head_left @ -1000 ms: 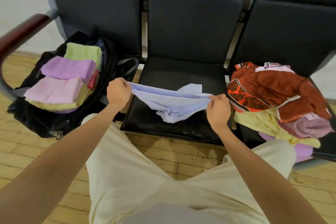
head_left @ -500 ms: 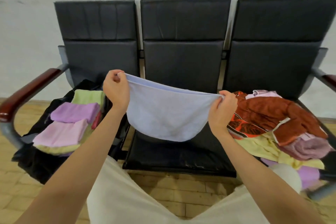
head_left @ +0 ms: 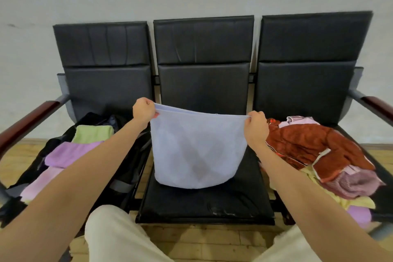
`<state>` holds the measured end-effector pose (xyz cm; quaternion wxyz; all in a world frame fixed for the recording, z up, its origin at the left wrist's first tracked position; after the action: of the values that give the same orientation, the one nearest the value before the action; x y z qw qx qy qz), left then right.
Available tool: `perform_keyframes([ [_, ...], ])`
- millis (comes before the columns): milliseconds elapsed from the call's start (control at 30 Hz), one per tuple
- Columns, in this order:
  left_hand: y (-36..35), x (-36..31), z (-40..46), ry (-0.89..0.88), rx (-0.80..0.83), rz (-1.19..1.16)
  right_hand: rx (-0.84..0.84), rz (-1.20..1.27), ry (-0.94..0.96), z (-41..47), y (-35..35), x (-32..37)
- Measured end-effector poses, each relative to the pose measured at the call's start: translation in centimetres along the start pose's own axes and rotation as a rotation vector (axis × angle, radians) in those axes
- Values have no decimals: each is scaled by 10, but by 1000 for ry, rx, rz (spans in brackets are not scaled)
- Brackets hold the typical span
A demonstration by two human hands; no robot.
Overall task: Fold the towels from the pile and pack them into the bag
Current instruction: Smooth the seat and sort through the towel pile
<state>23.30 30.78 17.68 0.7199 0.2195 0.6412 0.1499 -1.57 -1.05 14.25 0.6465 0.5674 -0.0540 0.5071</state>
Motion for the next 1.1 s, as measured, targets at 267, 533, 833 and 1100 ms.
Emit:
perform_keyframes([
  [267, -23, -7, 25, -11, 44, -168, -80, 335, 89, 32, 14, 4],
  [533, -52, 78, -13, -1, 168, -51, -88, 270, 216, -38, -4, -31],
  [833, -92, 193, -111, -85, 585, 506, 488, 33, 12, -153, -91, -112],
  [1100, -84, 238, -150, -212, 771, 867, 597, 83, -45, -180, -97, -109],
])
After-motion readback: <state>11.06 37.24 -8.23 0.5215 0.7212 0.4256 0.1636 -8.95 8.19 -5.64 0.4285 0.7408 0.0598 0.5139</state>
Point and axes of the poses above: each hand's wrist, its own z-axis towards the middle knuckle, its own y-axis out of the back of the hand, x = y × z, the point moved 10 cm from there along z, towards the middle knuckle, and after that the axes turned 3 degrees about z, right-handed, at the moved point
